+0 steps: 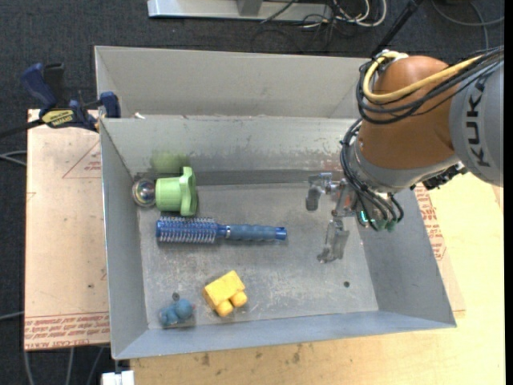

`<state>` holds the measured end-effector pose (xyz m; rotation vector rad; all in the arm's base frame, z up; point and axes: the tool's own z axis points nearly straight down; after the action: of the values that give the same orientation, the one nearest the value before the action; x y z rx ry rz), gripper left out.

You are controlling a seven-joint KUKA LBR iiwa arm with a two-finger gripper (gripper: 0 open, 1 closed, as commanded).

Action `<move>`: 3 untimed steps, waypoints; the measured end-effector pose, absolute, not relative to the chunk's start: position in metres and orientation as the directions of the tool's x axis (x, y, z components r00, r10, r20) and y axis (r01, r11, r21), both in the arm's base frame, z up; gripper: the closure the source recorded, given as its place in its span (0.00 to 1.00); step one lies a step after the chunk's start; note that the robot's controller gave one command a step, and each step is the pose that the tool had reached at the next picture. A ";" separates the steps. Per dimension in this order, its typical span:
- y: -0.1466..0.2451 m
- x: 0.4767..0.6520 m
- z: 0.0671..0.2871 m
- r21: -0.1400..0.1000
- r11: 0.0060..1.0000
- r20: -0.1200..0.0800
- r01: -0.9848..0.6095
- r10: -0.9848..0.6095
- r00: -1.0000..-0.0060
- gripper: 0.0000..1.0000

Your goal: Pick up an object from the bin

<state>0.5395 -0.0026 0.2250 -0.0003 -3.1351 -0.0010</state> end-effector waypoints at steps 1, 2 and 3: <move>0.050 0.546 0.079 0.002 0.996 0.001 -0.092 -0.092 -0.996 0.00; 0.041 0.632 0.070 0.001 1.000 -0.007 0.016 0.016 -1.000 0.00; 0.041 0.630 0.071 0.001 1.000 -0.003 0.015 0.015 -1.000 1.00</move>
Offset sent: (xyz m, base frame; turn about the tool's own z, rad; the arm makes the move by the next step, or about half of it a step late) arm 0.0068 0.0504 -0.1426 -0.0891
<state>0.6298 0.0410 0.0709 -0.0242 -3.1450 -0.0016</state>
